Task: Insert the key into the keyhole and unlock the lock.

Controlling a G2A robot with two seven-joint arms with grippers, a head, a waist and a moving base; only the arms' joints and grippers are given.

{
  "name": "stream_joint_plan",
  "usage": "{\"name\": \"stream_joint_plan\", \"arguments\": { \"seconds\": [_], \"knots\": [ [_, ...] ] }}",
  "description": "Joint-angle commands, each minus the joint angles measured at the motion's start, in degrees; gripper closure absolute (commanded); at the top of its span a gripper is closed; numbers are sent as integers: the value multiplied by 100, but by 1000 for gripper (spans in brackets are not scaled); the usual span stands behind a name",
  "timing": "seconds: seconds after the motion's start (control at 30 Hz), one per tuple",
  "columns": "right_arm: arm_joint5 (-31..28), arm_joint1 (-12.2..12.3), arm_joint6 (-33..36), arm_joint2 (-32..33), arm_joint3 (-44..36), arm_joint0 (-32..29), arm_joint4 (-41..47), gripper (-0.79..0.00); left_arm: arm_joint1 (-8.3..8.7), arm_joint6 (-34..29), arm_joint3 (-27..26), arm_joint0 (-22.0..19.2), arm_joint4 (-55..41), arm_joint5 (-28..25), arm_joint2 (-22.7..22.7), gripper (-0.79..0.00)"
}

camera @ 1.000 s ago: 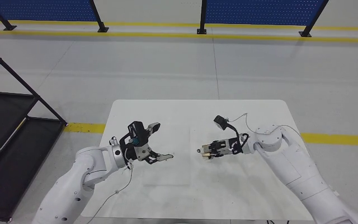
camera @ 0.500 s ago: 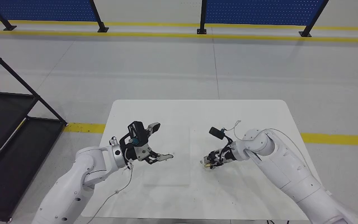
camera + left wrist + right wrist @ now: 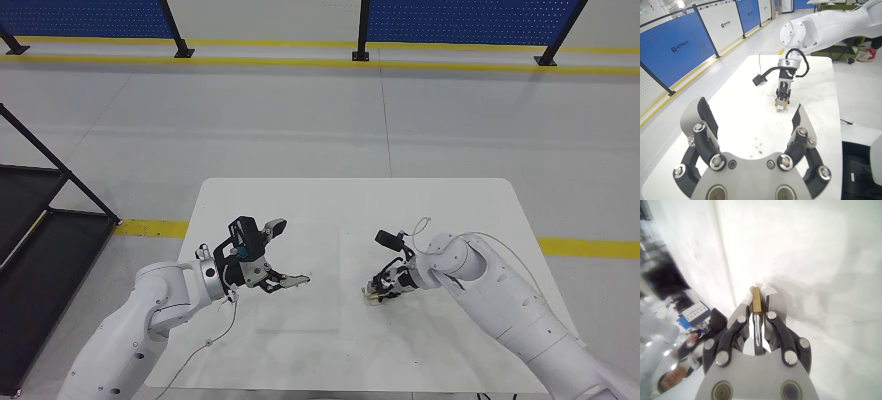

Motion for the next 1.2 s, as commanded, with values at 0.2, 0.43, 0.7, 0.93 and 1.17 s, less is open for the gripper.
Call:
{"name": "stream_joint_plan", "arguments": {
  "seconds": [0.2, 0.43, 0.7, 0.93, 1.17],
  "knots": [
    [172, -32, -71, -23, 2, 0, -61, 0, 0, 0, 0, 0, 0, 0, 0, -785],
    [331, -50, -66, -58, -6, 23, -196, 0, 0, 0, 0, 0, 0, 0, 0, -785],
    [400, -66, -48, -73, -20, 56, -320, 0, 0, 0, 0, 0, 0, 0, 0, -785],
    [337, -71, 3, -49, -19, 85, -372, 0, 0, 0, 0, 0, 0, 0, 0, -785],
    [307, -76, 21, -5, -26, 93, -375, -142, 0, 0, 0, 0, 0, 0, 0, -785]
  ]
}}
